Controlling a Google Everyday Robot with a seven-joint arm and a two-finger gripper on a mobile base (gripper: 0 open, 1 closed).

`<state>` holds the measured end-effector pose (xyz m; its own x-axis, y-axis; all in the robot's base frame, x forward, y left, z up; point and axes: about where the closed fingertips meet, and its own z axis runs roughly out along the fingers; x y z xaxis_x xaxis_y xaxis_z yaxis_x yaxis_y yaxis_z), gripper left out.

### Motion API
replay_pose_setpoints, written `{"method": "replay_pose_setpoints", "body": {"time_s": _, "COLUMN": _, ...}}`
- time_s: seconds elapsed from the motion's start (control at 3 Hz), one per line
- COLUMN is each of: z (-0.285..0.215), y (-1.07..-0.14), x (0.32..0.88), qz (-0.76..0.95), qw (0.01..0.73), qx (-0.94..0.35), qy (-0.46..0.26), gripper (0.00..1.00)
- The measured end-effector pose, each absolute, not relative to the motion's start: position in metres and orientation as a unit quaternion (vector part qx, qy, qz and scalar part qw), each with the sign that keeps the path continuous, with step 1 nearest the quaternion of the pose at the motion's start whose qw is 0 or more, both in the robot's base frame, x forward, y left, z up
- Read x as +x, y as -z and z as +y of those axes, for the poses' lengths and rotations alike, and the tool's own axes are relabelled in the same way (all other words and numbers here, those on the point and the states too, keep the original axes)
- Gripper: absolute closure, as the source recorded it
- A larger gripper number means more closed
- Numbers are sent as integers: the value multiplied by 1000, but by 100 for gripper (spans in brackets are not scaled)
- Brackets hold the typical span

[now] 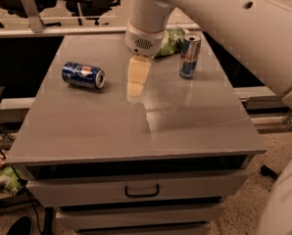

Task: Place pepsi can upright

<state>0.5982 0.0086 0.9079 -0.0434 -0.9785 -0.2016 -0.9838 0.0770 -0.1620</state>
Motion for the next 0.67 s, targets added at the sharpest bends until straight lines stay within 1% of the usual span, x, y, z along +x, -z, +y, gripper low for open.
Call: {"method": "replay_pose_setpoints", "body": {"time_s": 0.67, "z": 65, "y": -883, "x": 626, "qz": 737, "qw": 95, "qx": -669, "qy": 8, "gripper": 0}}
